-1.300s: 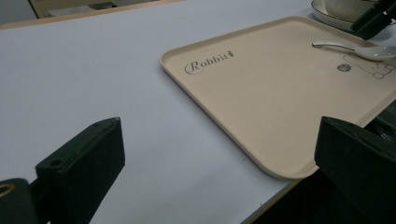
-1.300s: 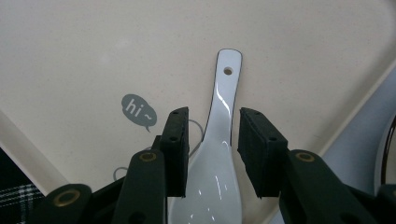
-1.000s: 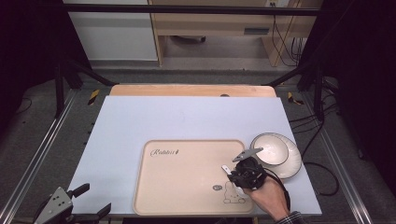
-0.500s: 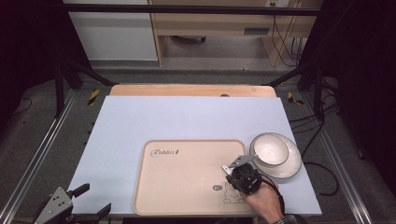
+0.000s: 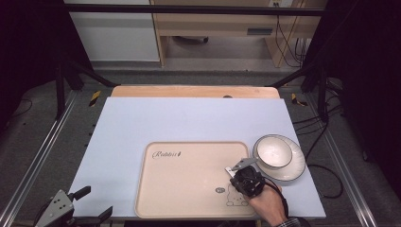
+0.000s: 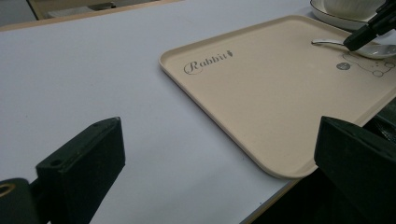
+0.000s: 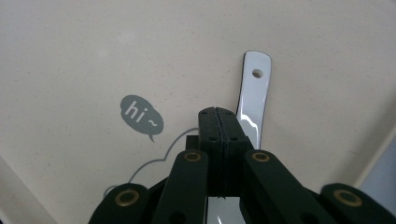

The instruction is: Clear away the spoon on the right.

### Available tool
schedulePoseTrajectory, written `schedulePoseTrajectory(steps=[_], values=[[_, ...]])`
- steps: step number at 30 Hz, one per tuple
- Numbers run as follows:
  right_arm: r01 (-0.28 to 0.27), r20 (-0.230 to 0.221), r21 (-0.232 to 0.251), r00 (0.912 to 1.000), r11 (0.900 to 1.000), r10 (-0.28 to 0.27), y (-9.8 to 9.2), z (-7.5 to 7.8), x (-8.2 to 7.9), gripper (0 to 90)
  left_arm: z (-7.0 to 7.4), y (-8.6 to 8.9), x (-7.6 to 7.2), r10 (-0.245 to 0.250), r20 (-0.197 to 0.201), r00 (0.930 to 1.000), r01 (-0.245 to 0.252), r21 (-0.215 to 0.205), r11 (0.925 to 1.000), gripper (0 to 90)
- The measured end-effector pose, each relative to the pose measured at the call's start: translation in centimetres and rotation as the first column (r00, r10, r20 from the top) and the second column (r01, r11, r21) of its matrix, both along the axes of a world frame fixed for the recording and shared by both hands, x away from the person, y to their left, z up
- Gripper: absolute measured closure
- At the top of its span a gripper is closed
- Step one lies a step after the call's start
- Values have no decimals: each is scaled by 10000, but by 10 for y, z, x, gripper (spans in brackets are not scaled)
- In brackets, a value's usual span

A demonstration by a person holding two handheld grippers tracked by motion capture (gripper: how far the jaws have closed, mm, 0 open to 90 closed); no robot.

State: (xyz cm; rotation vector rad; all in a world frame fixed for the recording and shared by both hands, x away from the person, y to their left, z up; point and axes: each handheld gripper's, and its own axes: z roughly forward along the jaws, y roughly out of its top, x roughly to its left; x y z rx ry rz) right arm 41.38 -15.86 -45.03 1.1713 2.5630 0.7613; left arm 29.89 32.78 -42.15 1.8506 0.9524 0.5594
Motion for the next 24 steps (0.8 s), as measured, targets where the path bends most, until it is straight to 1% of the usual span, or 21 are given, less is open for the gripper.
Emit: schedulePoseTrajectory(steps=[2, 4, 5, 8, 9, 10, 12, 13, 16, 18, 19, 21, 24], values=[[44, 11, -52, 10000, 10000, -44, -1, 0, 1, 900, 0, 0, 0, -10, -1, 10000, 10, 7, 10000, 14], [252, -47, 32, 9997, 9997, -252, -1, -1, 1, 900, 0, 0, 0, -12, 4, 10000, 12, 15, 10000, 14], [208, -53, -26, 9998, 9998, -208, -2, -1, 2, 900, 0, 0, 0, -15, 2, 10000, 15, 18, 10000, 14], [319, 0, -64, 9995, 9995, -319, -4, -1, 4, 900, 0, 0, 0, -26, 5, 10000, 26, 29, 10000, 14], [423, -32, -8, 9991, 9991, -423, -4, -1, 5, 900, 0, 0, 0, -28, 7, 10000, 28, 33, 10000, 14], [403, 21, -77, 9992, 9992, -403, -6, -1, 6, 900, 0, 0, 0, -31, 9, 10000, 31, 41, 10000, 14], [656, -58, 6, 9978, 9978, -656, -6, -1, 6, 900, 0, -1, 0, -34, 6, 10000, 34, 52, 10000, 14], [572, 27, 30, 9984, 9984, -572, -8, -1, 7, 900, 0, -1, 0, -27, 18, 10000, 27, 55, 10000, 14], [697, -56, 48, 9976, 9976, -696, -9, -1, 8, 900, 0, -1, 0, -34, 13, 10000, 34, 78, 10000, 14], [604, 0, 3, 9982, 9982, -604, -10, -1, 9, 900, 0, -1, 0, -37, 13, 10000, 36, 83, 10000, 14], [731, -49, 52, 9973, 9973, -731, -9, -1, 9, 900, 0, -1, 0, -41, 15, 10000, 41, 86, 10000, 14], [787, -79, 49, 9969, 9969, -787, -9, -1, 9, 900, 0, -1, 0, -41, 13, 10000, 41, 85, 10000, 14], [610, 75, 79, 9981, 9981, -611, -11, -1, 9, 890, 0, -1, 0, -40, 7, 10000, 40, 72, 10000, 14]])
